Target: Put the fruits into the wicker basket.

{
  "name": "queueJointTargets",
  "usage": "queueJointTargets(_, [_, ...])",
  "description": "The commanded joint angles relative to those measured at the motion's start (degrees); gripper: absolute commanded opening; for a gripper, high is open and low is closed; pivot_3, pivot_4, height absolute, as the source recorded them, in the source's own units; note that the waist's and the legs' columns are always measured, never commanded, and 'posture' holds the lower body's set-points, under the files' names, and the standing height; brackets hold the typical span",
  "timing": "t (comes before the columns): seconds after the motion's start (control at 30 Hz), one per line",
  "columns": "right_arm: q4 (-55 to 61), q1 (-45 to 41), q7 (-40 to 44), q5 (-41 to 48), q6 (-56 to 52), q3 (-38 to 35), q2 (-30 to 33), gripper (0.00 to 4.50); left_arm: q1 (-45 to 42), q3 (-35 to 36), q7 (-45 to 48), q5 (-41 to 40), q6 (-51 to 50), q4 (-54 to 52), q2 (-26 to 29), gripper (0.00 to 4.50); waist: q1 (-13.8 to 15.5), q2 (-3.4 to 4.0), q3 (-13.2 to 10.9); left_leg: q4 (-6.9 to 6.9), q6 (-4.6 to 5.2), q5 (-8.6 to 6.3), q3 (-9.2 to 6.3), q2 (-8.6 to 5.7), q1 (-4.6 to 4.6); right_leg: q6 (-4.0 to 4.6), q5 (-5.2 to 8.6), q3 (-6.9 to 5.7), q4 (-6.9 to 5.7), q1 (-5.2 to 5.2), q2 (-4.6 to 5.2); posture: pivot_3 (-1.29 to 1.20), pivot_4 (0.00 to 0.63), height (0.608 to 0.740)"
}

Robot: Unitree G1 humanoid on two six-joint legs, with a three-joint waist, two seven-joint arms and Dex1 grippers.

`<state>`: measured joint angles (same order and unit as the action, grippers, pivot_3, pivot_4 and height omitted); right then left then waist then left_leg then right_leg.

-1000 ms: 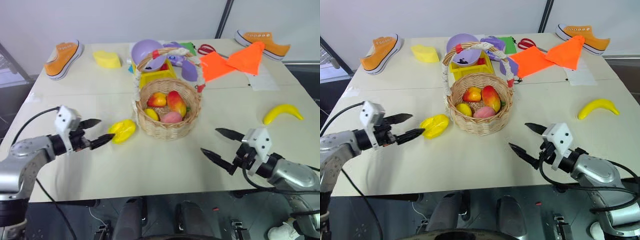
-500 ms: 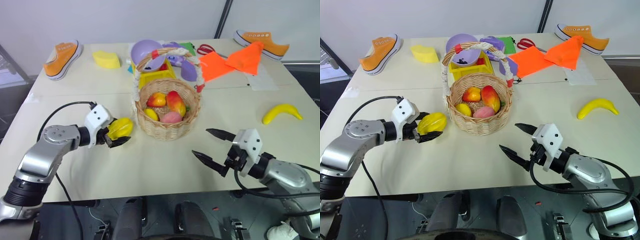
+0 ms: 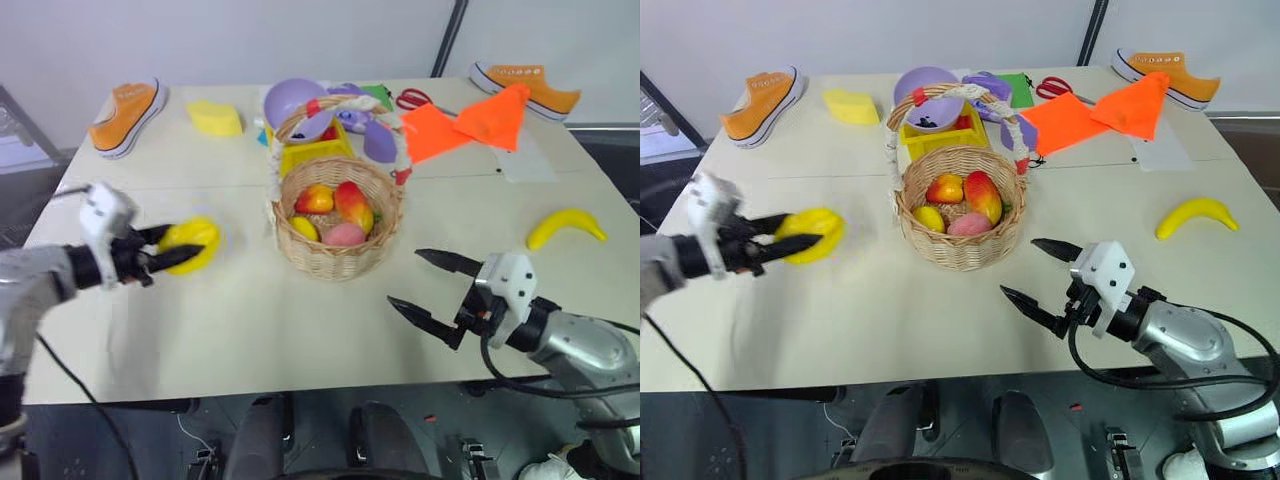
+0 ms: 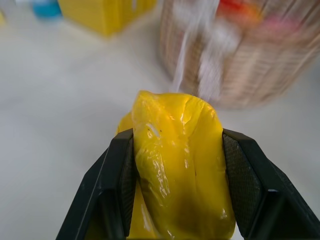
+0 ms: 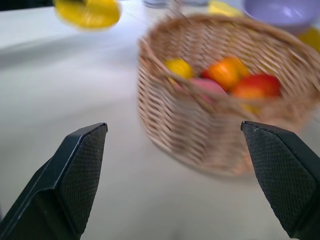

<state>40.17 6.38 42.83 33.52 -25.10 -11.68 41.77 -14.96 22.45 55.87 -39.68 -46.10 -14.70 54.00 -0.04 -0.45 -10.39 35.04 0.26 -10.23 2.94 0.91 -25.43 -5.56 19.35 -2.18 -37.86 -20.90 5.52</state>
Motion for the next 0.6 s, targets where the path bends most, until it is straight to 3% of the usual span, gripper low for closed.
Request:
queueJointTargets(0.03, [2.5, -2.6, 0.4, 3.0, -0.9, -0.8, 0.7, 4.5, -7.3, -1.3, -1.6, -9.2, -5.7, -7.5, -0.4, 2.16, 0.5, -0.01, 0.0, 0.0, -0.03, -0.03, 0.0, 0.0, 0.0, 0.01, 0.0, 0.0, 0.07, 0.03, 0.0, 0.0, 0.15, 0.738])
queueJointTargets(0.1, [2.2, -4.2, 0.2, 3.4, -1.5, -0.5, 0.7, 4.5, -12.0, -6.1, -4.6, -10.2, -6.8, -10.5, -3.3, 2.16, 0.8, -0.02, 0.0, 0.03, -0.01, -0.05, 0.0, -0.02, -0.02, 0.01, 0.0, 0.0, 0.12, 0.19, 0.01, 0.0, 0.15, 0.738])
queueJointTargets(0.17, [1.8, -5.1, 0.4, 3.3, -1.7, -0.8, 1.0, 4.5, -19.5, -18.0, -9.8, -2.9, -4.8, -12.3, -9.9, 2.16, 1.2, -0.02, 0.0, 0.04, 0.14, -0.01, 0.02, -0.07, 0.02, -0.01, -0.01, 0.0, 0.17, 0.37, 0.01, 0.0, 0.15, 0.738])
queueJointTargets(0.23, [1.6, -5.5, 0.4, 3.1, -1.9, -1.1, 1.1, 4.5, -22.9, -23.8, -12.2, 1.7, -3.5, -12.4, -12.8, 2.16, 1.2, -0.09, 0.0, 0.11, 0.19, 0.0, 0.01, -0.09, 0.01, -0.16, -0.09, -0.07, 0.18, 0.43, -0.01, 0.0, 0.15, 0.738])
queueJointTargets(0.33, [0.6, -4.2, 0.2, 2.0, -1.4, -3.0, 1.2, 4.5, -28.5, -35.1, -15.5, 12.6, 2.0, -5.1, -19.0, 2.16, 0.7, -0.14, 0.0, 0.11, 0.27, -0.02, 0.09, -0.11, -0.01, -0.34, -0.17, -0.04, 0.18, 0.42, -0.08, 0.0, 0.15, 0.738])
queueJointTargets(0.4, [0.2, -3.3, -0.1, 1.5, -1.2, -4.2, 1.3, 4.5, -29.8, -38.7, -15.2, 16.4, 4.9, -2.4, -20.6, 2.16, 0.5, -0.13, 0.0, 0.1, 0.28, -0.01, 0.09, -0.08, 0.02, -0.37, -0.19, -0.03, 0.14, 0.4, -0.22, 0.0, 0.15, 0.738])
queueJointTargets(0.5, [-0.9, -1.5, -2.4, 0.8, -2.6, -7.2, 0.8, 4.5, -31.0, -38.9, -15.3, 18.1, 6.3, 0.4, -23.1, 3.31, 0.5, -0.14, 0.0, 0.11, 0.28, -0.01, 0.09, 0.02, 0.03, -0.37, -0.18, 0.01, 0.1, 0.38, -0.45, 0.0, 0.15, 0.738])
queueJointTargets(0.57, [-2.9, -0.2, -4.4, -0.9, -2.7, -9.2, 0.4, 4.5, -31.3, -37.8, -14.3, 18.4, 8.1, 0.9, -23.8, 4.32, 0.7, -0.14, 0.0, 0.12, 0.28, 0.0, 0.09, 0.03, 0.03, -0.37, -0.18, 0.01, 0.09, 0.37, -0.45, 0.0, 0.15, 0.738])
queueJointTargets(0.6, [-3.7, 0.2, -5.2, -1.8, -2.4, -9.8, 0.2, 4.5, -31.4, -37.1, -13.8, 18.2, 8.7, 1.1, -24.2, 4.43, 0.8, -0.15, 0.0, 0.14, 0.28, 0.0, 0.08, 0.03, 0.03, -0.37, -0.18, 0.01, 0.09, 0.38, -0.44, 0.0, 0.15, 0.738])
